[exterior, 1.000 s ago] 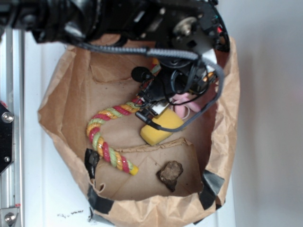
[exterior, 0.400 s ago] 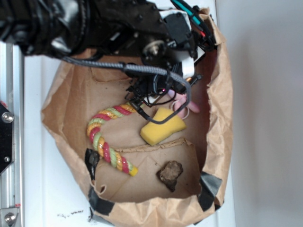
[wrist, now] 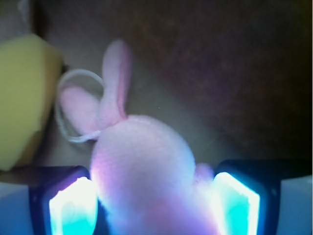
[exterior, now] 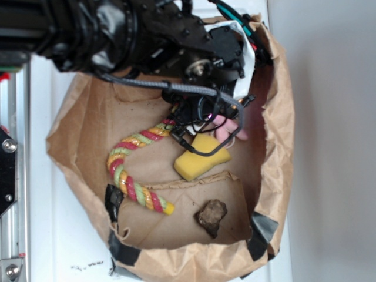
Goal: Grab the pink bunny.
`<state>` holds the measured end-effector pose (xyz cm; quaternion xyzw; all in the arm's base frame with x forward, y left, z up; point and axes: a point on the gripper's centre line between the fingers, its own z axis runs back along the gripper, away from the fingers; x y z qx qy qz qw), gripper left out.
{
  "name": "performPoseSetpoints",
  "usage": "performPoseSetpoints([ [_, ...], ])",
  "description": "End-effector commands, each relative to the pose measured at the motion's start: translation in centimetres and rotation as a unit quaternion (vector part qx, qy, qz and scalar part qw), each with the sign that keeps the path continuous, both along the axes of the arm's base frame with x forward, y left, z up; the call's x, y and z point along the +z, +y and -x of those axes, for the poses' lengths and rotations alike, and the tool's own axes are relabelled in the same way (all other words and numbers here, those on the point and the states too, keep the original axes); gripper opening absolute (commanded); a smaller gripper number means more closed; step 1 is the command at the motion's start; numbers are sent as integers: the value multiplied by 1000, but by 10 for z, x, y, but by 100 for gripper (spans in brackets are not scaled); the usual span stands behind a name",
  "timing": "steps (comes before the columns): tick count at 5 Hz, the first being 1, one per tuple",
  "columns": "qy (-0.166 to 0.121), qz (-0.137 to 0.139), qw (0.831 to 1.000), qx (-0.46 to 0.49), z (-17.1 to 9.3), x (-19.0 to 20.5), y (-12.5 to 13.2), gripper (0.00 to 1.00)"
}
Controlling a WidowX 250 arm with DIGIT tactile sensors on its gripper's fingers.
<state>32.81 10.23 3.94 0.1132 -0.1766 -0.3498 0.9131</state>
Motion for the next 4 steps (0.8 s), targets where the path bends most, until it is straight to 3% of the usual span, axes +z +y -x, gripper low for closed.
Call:
performPoseSetpoints([
  [1,16,0,999,28,-13,16,10,100],
  [2,2,-1,1000,31,-16,1,8,100],
  [3,11,4,1000,28,-15,-13,7,100],
  [4,7,11,999,36,-11,-11,8,0],
])
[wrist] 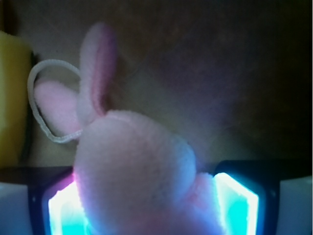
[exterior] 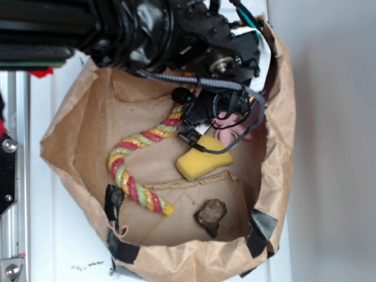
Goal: Grab the pink bunny.
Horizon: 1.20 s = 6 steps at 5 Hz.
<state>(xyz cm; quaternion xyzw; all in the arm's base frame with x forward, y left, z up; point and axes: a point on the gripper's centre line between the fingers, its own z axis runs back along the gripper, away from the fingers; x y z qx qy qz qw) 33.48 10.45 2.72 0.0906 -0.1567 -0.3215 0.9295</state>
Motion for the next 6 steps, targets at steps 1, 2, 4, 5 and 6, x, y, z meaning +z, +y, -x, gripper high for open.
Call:
performPoseSetpoints([
  [1,-22,-18,1000,4,-3,4,6,0],
  [2,-8,-6,1000,13,-2,17,11,0],
  [4,15,64,992,108,3,76,15,0],
  [5,22,73,987,144,11,100,1,0],
  [6,30,50,983,172,27,115,-18,0],
])
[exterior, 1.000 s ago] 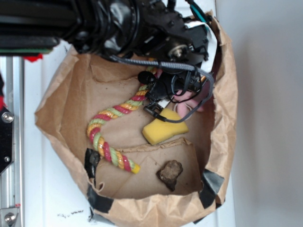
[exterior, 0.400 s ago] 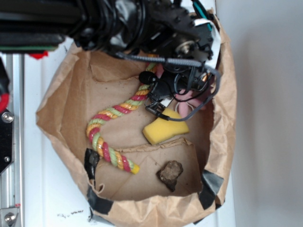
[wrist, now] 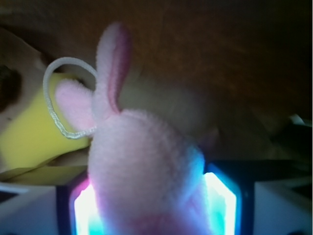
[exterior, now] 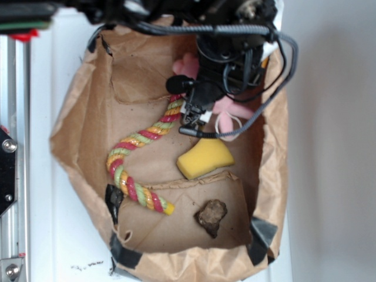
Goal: Grab the pink bunny.
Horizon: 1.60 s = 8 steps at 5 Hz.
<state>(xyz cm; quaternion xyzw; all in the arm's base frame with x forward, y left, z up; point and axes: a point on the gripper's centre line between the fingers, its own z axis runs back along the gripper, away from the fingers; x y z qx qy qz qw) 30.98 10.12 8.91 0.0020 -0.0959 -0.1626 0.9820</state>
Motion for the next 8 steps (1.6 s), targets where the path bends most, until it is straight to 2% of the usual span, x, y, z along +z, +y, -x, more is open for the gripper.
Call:
performPoseSetpoints([
  [1,-36,-77,996,21,15,63,-30,0],
  [3,-2,-77,996,36,32,88,-60,0],
  [4,7,-59,996,68,37,101,-69,0],
  [5,-5,-29,996,85,39,116,-79,0],
  [7,2,13,991,134,27,123,-73,0],
  [8,-2,3,990,139,26,119,-73,0],
])
